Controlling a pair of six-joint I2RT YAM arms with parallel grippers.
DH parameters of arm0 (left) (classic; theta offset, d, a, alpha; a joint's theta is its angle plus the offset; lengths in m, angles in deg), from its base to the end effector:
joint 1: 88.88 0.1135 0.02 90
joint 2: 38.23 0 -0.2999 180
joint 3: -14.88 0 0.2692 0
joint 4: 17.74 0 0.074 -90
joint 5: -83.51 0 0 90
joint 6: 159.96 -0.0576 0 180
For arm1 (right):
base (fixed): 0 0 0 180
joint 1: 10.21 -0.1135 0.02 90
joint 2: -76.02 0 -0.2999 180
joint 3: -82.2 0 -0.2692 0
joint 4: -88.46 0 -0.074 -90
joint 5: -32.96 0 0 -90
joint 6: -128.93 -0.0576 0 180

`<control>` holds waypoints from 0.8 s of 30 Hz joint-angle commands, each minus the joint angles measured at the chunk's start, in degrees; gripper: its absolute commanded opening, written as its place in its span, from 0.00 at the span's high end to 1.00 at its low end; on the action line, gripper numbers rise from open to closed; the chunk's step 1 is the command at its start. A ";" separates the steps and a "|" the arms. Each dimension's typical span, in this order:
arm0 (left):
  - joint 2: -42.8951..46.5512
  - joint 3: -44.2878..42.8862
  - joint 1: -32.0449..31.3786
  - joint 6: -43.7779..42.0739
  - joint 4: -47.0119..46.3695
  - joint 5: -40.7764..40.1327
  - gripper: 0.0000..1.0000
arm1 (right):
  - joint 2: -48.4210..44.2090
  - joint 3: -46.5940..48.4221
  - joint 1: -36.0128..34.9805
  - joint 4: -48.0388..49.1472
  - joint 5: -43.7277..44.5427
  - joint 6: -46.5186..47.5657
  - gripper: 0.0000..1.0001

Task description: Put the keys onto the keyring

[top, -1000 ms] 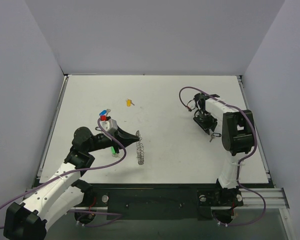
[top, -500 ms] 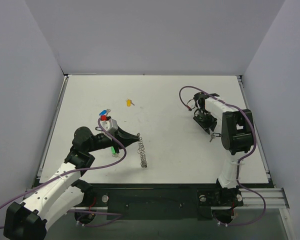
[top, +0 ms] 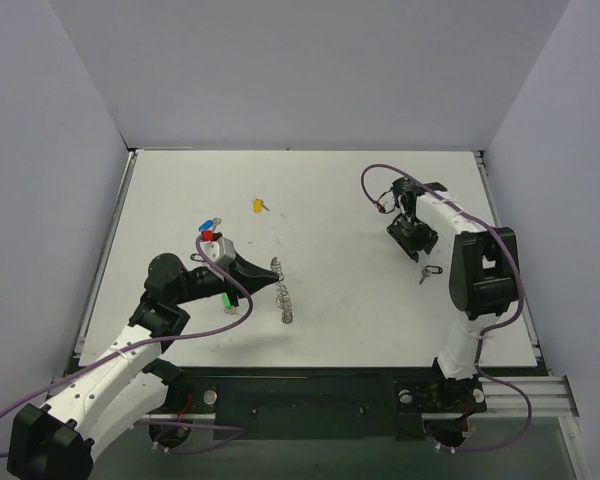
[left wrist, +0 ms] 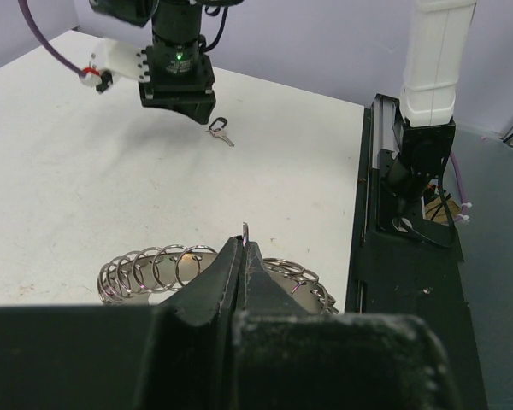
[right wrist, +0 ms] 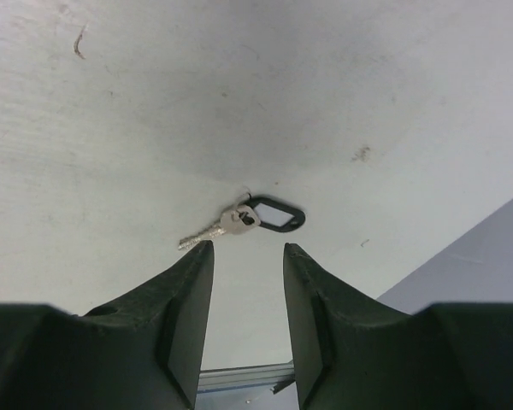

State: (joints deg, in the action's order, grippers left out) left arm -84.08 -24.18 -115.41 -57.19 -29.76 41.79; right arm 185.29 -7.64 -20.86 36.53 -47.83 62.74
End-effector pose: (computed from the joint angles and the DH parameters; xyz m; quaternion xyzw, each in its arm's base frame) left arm 0.1510 -0.1235 0.3071 0.3736 0.5745 -0.4863 0.5421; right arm 0.4104 0.0678 0.1847 -0.2786 0.9430 -0.0975 0.1540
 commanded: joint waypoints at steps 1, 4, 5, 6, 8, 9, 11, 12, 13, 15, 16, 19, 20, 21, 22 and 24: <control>0.14 -3.09 0.33 -0.30 -1.64 0.77 1.00 | -8.36 -0.81 -0.51 -2.00 -1.04 -0.17 0.65; 0.05 -3.09 0.33 -0.29 -1.72 0.68 1.00 | -8.03 -2.39 -0.51 -0.77 -1.39 -0.26 0.66; 0.05 -3.09 0.33 -0.29 -1.64 0.77 1.00 | -6.81 -2.83 -0.42 -0.59 -1.56 -0.43 0.65; 0.14 -3.09 0.33 -0.29 -1.64 0.77 1.00 | -6.27 -3.09 -0.42 -0.24 -1.83 -0.43 0.65; -0.03 -3.09 0.33 -0.38 -1.72 0.77 1.00 | -3.90 -3.10 -0.33 0.02 -1.92 -0.52 0.65; 0.05 -3.09 0.33 -0.38 -1.55 0.77 1.00 | -2.85 -3.10 -0.07 0.20 -2.00 -0.52 0.65; 0.05 -3.09 0.33 -0.47 -1.46 0.68 1.00 | -1.96 -3.09 0.28 0.46 -2.36 -0.52 0.65; 0.05 -3.09 0.33 -0.38 -1.55 0.77 1.00 | -1.96 -3.10 0.37 0.64 -2.18 -0.52 0.65; -0.03 -3.09 0.33 -0.47 -1.64 0.77 1.00 | -1.87 -3.27 0.29 0.64 -2.01 -0.44 0.65; -0.03 -3.09 0.33 -0.38 -1.55 0.86 1.00 | -1.61 -3.36 0.28 0.81 -1.48 -0.61 0.65; -0.03 -3.09 0.33 -0.38 -1.64 0.95 1.00 | -1.26 -3.27 0.28 0.73 -1.13 -0.70 0.65; 0.05 -3.18 0.42 -0.38 -1.55 1.04 1.00 | 0.41 -3.18 0.28 0.64 0.89 -0.96 0.66; 0.14 -3.09 0.33 -0.38 -1.55 0.95 1.00 | 1.11 -3.36 0.28 0.64 1.24 -1.14 0.66; 0.05 -3.09 0.33 -0.38 -1.55 0.86 1.00 | 1.38 -3.01 0.46 0.29 1.16 -1.14 0.66; 0.05 -3.09 0.33 -0.30 -1.64 0.95 1.00 | 1.55 -2.75 0.72 0.29 1.16 -1.31 0.67; 0.05 -3.09 0.42 -0.47 -1.55 0.86 1.00 | 1.73 -2.39 0.81 0.29 1.51 -1.49 0.68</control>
State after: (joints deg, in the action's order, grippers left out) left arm -84.23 -24.20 -115.41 -57.17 -29.35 41.81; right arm 185.75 -11.12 -20.62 39.11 -48.79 62.39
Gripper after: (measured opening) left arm 0.018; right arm 0.327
